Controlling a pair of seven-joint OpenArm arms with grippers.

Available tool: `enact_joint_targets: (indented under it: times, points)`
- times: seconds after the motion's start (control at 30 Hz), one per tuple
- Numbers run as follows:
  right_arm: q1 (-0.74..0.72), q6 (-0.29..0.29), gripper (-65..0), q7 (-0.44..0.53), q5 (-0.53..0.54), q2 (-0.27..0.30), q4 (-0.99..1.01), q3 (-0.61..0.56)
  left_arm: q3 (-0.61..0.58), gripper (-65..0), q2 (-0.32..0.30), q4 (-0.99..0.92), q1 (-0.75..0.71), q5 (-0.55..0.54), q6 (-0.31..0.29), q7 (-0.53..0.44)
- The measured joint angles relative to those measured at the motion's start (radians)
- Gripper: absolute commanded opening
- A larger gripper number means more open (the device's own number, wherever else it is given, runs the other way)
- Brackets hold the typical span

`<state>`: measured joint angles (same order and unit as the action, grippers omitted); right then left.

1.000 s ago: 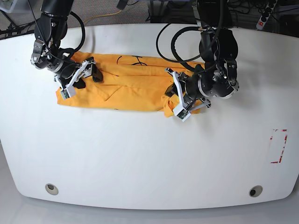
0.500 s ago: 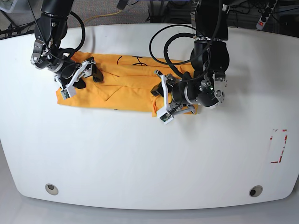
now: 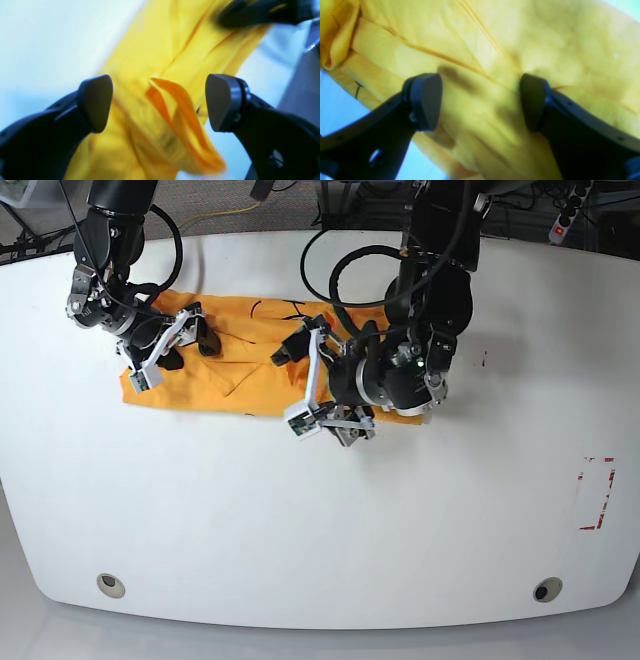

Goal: Fold the T-shirt properly
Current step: 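Release the fold and move both grippers to the folded bundle's ends, then grasp both ends of the folded bundle with both grippers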

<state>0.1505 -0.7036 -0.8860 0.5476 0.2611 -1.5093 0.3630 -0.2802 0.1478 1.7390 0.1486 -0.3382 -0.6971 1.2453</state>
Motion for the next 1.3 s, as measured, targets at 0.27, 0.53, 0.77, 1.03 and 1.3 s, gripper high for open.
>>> enact_joint_targets:
  times: [0.27,0.53,0.77,1.03,1.3]
  points:
    - [-0.024,-0.001,-18.4,-0.043,0.000,0.002,0.000,0.004,0.117,-11.0,-0.057,0.074,-0.016,0.008,0.000,-0.005]
    - [-0.062,0.004,-17.4,-0.224,-0.023,-0.015,-0.132,0.071,0.247,-11.1,-0.217,0.075,-0.116,0.010,0.000,0.000]
    - [-0.203,0.008,-1.9,-0.440,-0.031,-0.055,-0.142,0.358,0.293,-25.0,-0.274,0.071,-0.203,0.008,0.000,-0.082]
    - [-0.267,0.011,0.0,-0.528,-0.039,-0.032,-0.136,0.552,0.291,-28.9,-0.296,-0.042,-0.240,0.004,0.000,-0.140]
    - [-0.256,0.011,0.0,-0.532,-0.022,-0.042,0.092,0.607,0.291,-28.9,-0.290,0.124,-0.262,-0.002,0.000,-0.144]
